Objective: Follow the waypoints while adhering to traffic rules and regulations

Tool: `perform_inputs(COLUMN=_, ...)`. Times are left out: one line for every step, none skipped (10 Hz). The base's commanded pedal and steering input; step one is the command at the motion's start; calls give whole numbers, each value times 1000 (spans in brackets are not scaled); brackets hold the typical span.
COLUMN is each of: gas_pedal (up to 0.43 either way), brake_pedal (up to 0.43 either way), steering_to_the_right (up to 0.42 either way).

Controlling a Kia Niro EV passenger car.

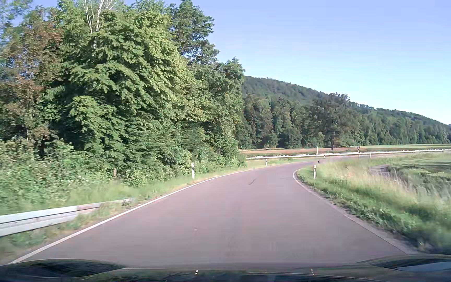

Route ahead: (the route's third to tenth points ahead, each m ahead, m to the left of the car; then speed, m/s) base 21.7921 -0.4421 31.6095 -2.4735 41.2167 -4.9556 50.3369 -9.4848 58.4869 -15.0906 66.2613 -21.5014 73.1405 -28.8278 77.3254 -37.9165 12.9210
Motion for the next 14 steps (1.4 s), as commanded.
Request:
perform_inputs(gas_pedal=98, brake_pedal=0, steering_to_the_right=21)
perform_inputs(gas_pedal=98, brake_pedal=0, steering_to_the_right=21)
perform_inputs(gas_pedal=98, brake_pedal=0, steering_to_the_right=22)
perform_inputs(gas_pedal=98, brake_pedal=0, steering_to_the_right=23)
perform_inputs(gas_pedal=98, brake_pedal=0, steering_to_the_right=25)
perform_inputs(gas_pedal=87, brake_pedal=0, steering_to_the_right=25)
perform_inputs(gas_pedal=79, brake_pedal=0, steering_to_the_right=25)
perform_inputs(gas_pedal=59, brake_pedal=0, steering_to_the_right=28)
perform_inputs(gas_pedal=59, brake_pedal=0, steering_to_the_right=28)
perform_inputs(gas_pedal=59, brake_pedal=0, steering_to_the_right=28)
perform_inputs(gas_pedal=59, brake_pedal=0, steering_to_the_right=30)
perform_inputs(gas_pedal=59, brake_pedal=0, steering_to_the_right=32)
perform_inputs(gas_pedal=59, brake_pedal=0, steering_to_the_right=34)
perform_inputs(gas_pedal=59, brake_pedal=0, steering_to_the_right=36)
